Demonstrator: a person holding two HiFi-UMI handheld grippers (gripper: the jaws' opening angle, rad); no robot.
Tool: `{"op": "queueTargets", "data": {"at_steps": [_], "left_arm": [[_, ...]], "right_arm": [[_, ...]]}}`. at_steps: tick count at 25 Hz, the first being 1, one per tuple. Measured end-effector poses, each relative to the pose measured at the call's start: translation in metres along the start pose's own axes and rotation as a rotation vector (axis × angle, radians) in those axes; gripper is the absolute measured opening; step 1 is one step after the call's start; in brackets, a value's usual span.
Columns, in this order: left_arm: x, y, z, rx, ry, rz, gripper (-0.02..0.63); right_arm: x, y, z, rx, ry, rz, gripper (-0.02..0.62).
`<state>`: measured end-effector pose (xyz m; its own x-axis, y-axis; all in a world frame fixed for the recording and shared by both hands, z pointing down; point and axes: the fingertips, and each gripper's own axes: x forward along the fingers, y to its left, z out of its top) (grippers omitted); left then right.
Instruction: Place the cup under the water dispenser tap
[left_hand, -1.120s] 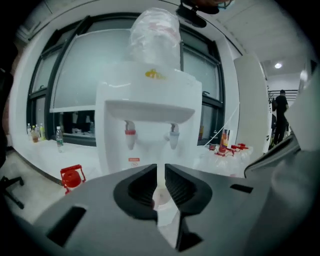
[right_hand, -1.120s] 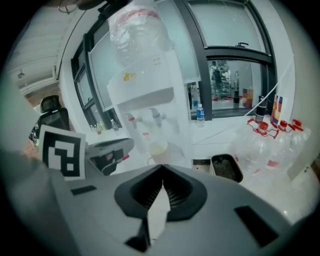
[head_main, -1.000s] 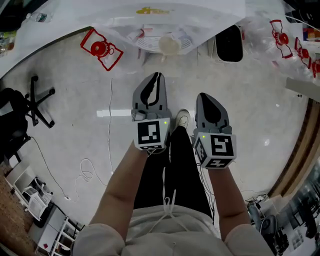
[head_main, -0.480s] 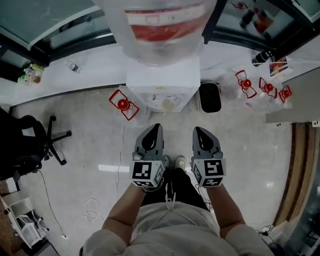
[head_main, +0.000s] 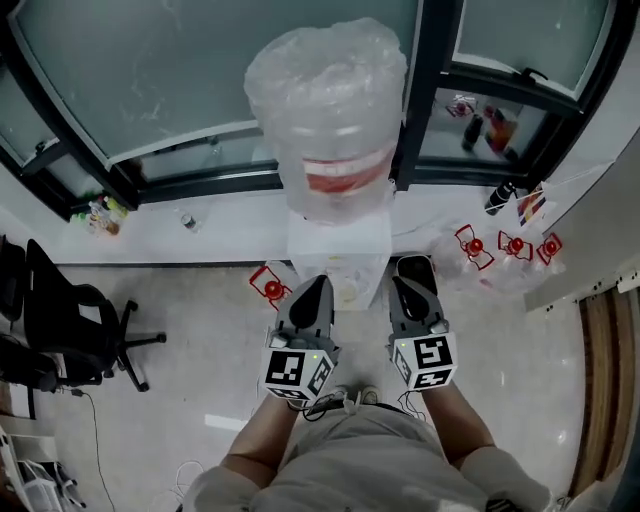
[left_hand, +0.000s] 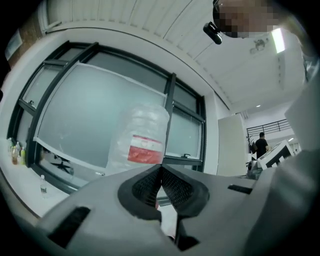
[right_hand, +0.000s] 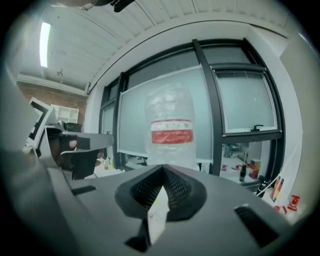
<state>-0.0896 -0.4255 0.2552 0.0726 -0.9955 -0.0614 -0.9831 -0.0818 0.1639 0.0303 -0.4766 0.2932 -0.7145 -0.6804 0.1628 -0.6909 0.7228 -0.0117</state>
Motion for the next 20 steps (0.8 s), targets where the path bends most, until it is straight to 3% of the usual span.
{"op": "queueTargets", "data": {"at_steps": [5,10,20], "left_arm": [[-0.003,0.000,0.038,0.062,-0.049,0.021,0.018],[-0.008,0.005,0.060,0.087,-0.063,0.041,0.018],[0.002,0.004,0.062,0.100,-0.025,0.060,0.018]], "right_arm": [[-0.009,-0.003,0.038,-0.025,-0.091,0.003,0.025],[-0.007,0.003,0.054,-0.008,-0.110,0.022,0.025],[0.000,0.005,0.062,-0.028,-0.110,0.044,0.025]]}}
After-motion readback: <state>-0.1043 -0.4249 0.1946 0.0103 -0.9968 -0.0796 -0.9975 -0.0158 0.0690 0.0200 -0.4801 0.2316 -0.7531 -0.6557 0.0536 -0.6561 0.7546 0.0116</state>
